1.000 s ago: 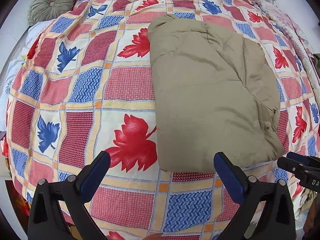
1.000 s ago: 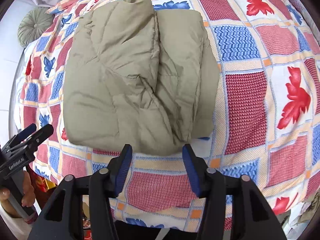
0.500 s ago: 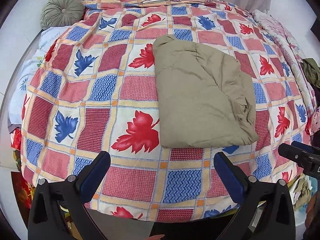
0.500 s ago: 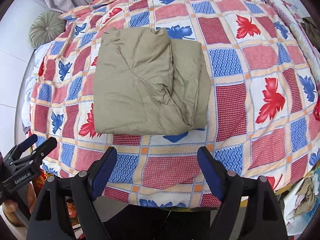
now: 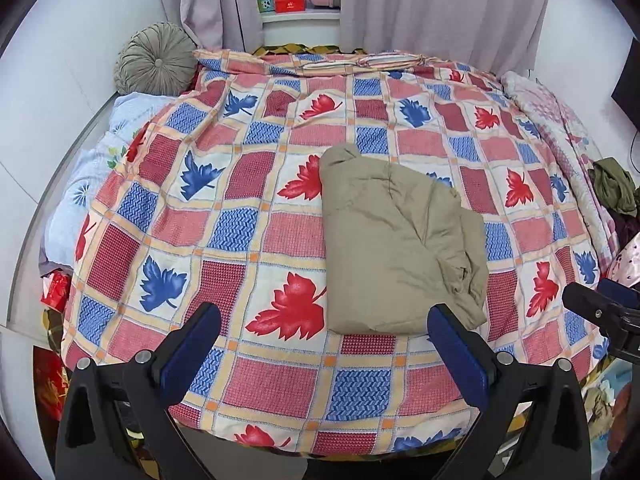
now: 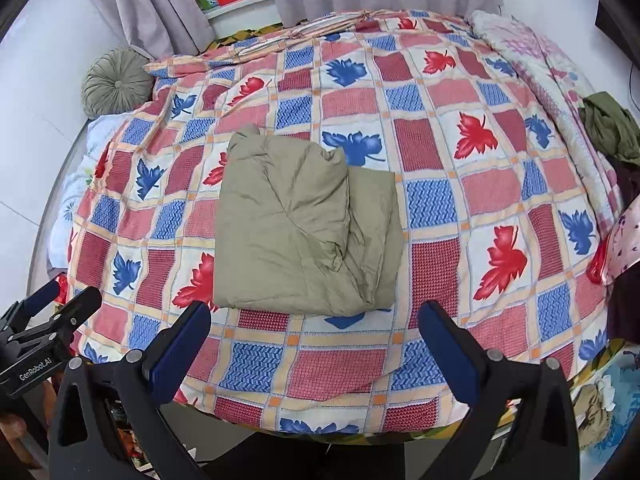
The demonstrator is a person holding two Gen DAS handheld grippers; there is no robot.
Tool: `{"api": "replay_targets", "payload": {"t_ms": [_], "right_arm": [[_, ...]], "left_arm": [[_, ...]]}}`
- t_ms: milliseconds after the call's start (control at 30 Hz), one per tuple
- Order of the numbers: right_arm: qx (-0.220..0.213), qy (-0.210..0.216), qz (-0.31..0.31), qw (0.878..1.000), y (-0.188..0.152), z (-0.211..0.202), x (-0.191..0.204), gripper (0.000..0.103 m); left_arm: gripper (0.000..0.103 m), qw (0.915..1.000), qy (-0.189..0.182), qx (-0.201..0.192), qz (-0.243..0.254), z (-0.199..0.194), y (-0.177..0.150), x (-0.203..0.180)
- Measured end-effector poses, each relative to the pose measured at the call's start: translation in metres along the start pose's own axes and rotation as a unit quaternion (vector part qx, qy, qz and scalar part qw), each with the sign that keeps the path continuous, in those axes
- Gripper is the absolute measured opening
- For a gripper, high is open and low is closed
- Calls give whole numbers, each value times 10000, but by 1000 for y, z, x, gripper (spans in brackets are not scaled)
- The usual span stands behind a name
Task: Fold large clothes
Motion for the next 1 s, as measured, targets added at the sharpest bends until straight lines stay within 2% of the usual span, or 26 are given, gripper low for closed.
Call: {"api": "replay_targets", "payload": {"t_ms": [133,333,1000], "right_arm": [[-442,-144,-113,9989,17,-25,9,103],[-764,-223,-188,9967,31,-45,18,103],[-772,-243,-155,9966,28,-50,18,103]], "left_arm": [[103,9999,49,-116,-40,-18,15,-2],[103,9995,21,-295,-134,-35,28,-3],[103,9995,95,-266,-131,-39,21,-3]]}}
Point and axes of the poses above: each gripper's, at about its wrist camera, not at the fingertips, and z roughly the way its jaws point, x to its left, y to its top, the point moved 5 cm from there along z, roughly the way its jaws point, and after that the axes turned 4 degrees about -x, right-handed, at the moved point
